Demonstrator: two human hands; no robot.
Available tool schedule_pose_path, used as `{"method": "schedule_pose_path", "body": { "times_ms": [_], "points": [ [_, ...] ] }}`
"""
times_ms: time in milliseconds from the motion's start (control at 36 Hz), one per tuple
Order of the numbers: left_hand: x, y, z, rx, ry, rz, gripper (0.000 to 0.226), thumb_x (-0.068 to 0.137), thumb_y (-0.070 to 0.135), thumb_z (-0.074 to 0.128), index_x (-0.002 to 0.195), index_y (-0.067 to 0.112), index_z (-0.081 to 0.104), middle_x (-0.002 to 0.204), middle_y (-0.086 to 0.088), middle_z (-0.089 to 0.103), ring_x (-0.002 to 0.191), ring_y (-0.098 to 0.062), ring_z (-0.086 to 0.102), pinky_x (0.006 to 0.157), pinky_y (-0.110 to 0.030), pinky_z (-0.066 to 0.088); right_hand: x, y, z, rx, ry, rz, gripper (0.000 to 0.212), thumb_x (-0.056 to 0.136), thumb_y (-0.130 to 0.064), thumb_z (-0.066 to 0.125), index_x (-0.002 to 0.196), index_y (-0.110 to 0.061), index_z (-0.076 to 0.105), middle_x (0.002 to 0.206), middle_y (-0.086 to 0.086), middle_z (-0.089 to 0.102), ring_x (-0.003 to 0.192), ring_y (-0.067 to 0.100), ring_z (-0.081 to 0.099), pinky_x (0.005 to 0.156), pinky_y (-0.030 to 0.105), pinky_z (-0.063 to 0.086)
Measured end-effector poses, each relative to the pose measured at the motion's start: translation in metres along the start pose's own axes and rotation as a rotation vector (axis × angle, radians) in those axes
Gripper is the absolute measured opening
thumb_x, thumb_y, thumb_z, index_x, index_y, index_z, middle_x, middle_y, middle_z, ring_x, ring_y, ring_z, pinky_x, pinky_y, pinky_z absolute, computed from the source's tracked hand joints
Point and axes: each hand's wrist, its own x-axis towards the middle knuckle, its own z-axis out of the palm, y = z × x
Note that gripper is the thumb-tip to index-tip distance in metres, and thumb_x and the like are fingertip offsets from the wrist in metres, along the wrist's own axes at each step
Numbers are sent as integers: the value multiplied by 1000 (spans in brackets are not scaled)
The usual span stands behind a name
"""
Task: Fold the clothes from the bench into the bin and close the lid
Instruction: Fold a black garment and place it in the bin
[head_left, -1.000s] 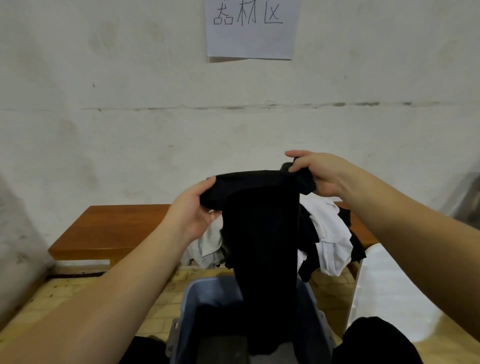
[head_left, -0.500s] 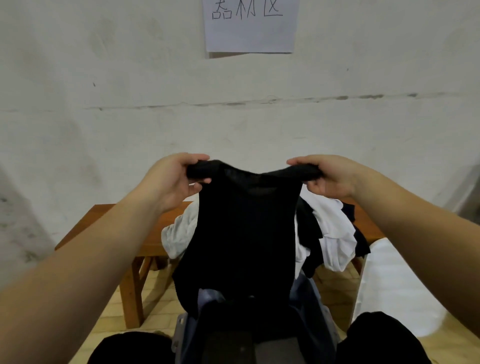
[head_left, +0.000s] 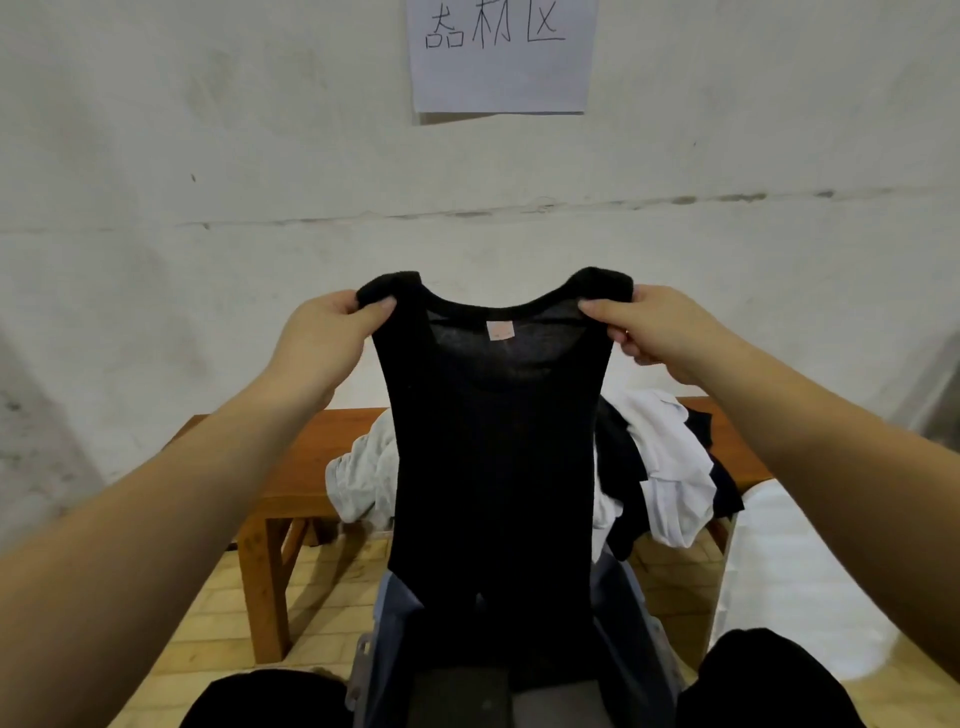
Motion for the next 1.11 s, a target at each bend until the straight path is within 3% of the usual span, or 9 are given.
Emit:
{"method": "schedule_pose_path", "body": {
  "times_ms": [139, 250, 361, 500, 639, 722, 944, 1028, 1111],
  "points": [
    [-3, 4, 6, -138, -41, -71, 21, 103, 31, 49, 116, 25, 64, 111, 11, 69, 103, -5, 62, 85, -25, 46, -3, 0, 0, 39, 67, -107, 7, 94, -31, 63, 89, -27, 66, 59, -25, 58, 56, -7, 51, 53, 8, 35],
    [-3, 4, 11, -422, -129, -181, 24, 104, 29, 48, 120, 19, 65, 112, 3, 74, 106, -17, 69, 81, -33, 54, -2, 0, 7, 250, 62, -54, 12, 92, -24, 61, 99, -21, 70, 91, -5, 71, 90, 13, 64, 86, 31, 50],
    [-6, 6, 17, -580, -154, -231, 27, 105, 29, 45, 122, 18, 63, 112, 0, 74, 101, -17, 71, 70, -30, 56, -1, 3, 8, 384, -51, -18, 12, 97, -20, 59, 106, -18, 67, 98, -2, 75, 100, 19, 69, 91, 37, 54],
    [-3, 5, 16, -724, -84, -320, 30, 103, 27, 49, 123, 8, 63, 113, -8, 73, 103, -22, 71, 80, -34, 57, -5, 9, 2, 190, -200, 123, 26, 96, -38, 60, 107, -16, 68, 108, 3, 75, 106, 20, 69, 101, 41, 51],
    [-4, 3, 14, -747, -51, -369, 28, 102, 28, 51, 113, 8, 68, 105, -8, 75, 96, -21, 73, 75, -32, 58, -6, 19, 1, 454, -250, 172, 37, 98, -43, 49, 103, -11, 66, 87, 2, 75, 81, 13, 71, 84, 29, 55],
    [-6, 1, 13, -746, -35, -396, 29, 100, 30, 56, 115, 8, 67, 104, -8, 76, 93, -21, 74, 70, -31, 59, -6, 29, 1, 579, -370, 164, 51, 73, -58, 73, 90, -13, 58, 48, -3, 39, 45, 8, 35, 68, 26, 37],
    [-5, -6, 9, -707, -39, -413, 29, 98, 29, 60, 115, 6, 67, 102, -9, 76, 92, -22, 74, 74, -34, 59, -5, 44, 5, 675, -586, 17, 77, 55, -32, 96, 114, -5, 53, 62, -9, 54, 51, 1, 43, 53, 15, 36],
    [-7, -5, 9, -737, -70, -410, 27, 100, 22, 55, 115, 3, 66, 102, -12, 75, 94, -23, 73, 79, -34, 59, -3, 39, 11, 626, -475, -29, 61, 57, -39, 93, 94, -10, 55, 57, -9, 51, 47, 2, 37, 49, 17, 29],
    [-9, -2, 9, -756, -81, -392, 24, 100, 19, 52, 110, 2, 67, 103, -13, 75, 94, -23, 73, 82, -34, 59, -1, 28, 17, 519, -308, -106, 22, 86, -25, 74, 79, -15, 56, 57, -9, 48, 49, 6, 33, 55, 24, 23]
  ]
}}
